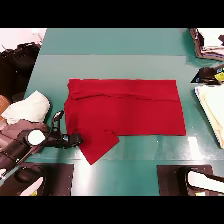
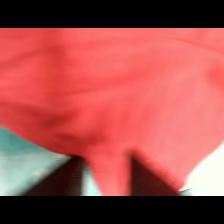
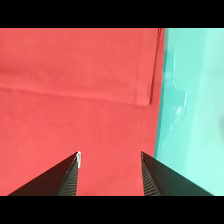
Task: Fold the shirts.
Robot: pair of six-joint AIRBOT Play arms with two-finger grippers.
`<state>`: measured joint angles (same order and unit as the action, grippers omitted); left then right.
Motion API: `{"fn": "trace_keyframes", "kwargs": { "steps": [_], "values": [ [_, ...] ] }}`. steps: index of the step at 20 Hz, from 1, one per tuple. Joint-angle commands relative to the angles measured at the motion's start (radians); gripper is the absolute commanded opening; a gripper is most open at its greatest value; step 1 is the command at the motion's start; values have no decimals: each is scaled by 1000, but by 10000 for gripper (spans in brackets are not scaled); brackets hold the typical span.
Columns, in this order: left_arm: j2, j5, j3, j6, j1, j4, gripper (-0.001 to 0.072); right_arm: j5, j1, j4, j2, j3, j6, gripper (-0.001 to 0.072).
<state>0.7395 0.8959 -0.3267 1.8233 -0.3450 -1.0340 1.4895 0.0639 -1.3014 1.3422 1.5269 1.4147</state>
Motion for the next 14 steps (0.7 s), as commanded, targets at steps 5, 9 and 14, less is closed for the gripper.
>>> {"fn": "trace_keyframes", "kwargs": {
  "steps": [5,9,14],
  "values": [
    [-2,-9,-156,-26,-4,17,20,16,179,-8,-156,-408,-3,441],
    [-2,-16,-185,-44,-4,17,20,-14,387,29,-217,-741,-13,461],
    [-2,-14,-185,-45,-4,17,20,-176,484,221,-216,-945,-71,440]
  ]
}}
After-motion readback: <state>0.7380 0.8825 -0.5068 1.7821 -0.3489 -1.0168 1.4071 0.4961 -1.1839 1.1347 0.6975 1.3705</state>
